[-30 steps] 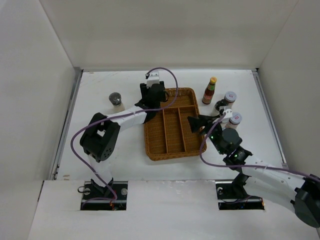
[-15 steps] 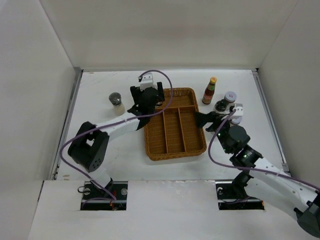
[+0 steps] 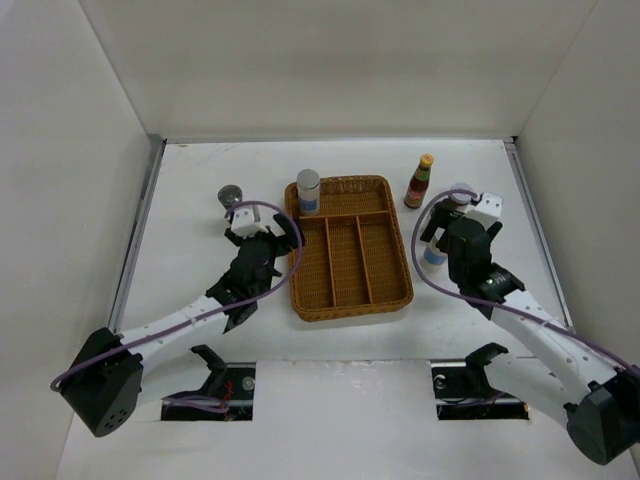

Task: Organize the condiment bottles

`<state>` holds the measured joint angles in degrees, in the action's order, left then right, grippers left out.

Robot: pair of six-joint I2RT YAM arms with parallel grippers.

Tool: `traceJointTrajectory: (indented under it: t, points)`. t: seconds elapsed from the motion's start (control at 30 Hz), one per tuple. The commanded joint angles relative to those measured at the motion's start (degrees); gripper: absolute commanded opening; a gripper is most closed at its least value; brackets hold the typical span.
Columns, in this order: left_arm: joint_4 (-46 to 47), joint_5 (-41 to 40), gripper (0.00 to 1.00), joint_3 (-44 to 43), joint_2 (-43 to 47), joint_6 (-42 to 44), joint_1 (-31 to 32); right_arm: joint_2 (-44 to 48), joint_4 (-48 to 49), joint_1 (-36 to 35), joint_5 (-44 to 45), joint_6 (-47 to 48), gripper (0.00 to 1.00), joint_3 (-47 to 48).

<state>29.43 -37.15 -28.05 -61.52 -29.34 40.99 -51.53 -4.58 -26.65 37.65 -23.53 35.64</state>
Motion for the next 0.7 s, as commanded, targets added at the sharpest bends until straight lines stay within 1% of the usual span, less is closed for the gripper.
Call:
traceJointTrajectory:
  t: [0.0, 0.07, 0.13, 0.33, 0.37, 0.43, 0.5, 0.53, 0.6, 0.67]
  points:
    - [3.3, 3.8, 0.96, 6.7, 3.9, -7.6, -0.9, -1.0, -1.0, 1.7, -1.5, 0.9, 1.0, 1.6]
    - [5.4, 4.5, 0.96, 10.3, 5.3, -8.5, -1.2, -2.3, -0.3, 2.0, -4.1, 0.4, 1.0, 1.8]
    - [7.4, 4.9, 0.96, 12.7, 5.8, -8.8, -1.4, -4.0, 0.6, 2.5, -4.3, 0.2, 1.0, 1.8]
    - [12.7, 6.1, 0.96, 15.4, 4.3, -9.2, -0.3, -9.3, 1.0, 3.8, -4.8, -0.5, 0.99, 2.9]
    - [13.5, 6.1, 0.96, 16.1, 4.2, -9.2, 0.1, -9.9, 1.1, 3.8, -4.8, -0.6, 0.95, 3.0]
    - [15.5, 5.3, 0.96, 17.8, 4.4, -9.2, 0.2, -10.7, 1.2, 3.8, -4.3, -0.6, 0.84, 3.4]
    - [17.3, 4.2, 0.97, 19.6, 4.9, -9.4, -0.6, -10.4, 1.3, 3.7, -3.6, -0.7, 0.65, 3.6]
    - [18.1, 3.1, 0.97, 20.2, 5.0, -9.7, -0.7, -9.2, 1.3, 3.5, -2.4, -0.7, 0.58, 3.7]
    - [19.3, 1.6, 0.97, 21.1, 5.0, -10.2, -0.6, -5.5, 0.9, 1.0, 1.0, -0.3, 0.53, 4.7]
    - [20.8, 1.0, 0.97, 21.7, 4.2, -10.7, -0.2, -2.5, -0.2, -3.0, 3.6, 1.0, 0.53, 7.1]
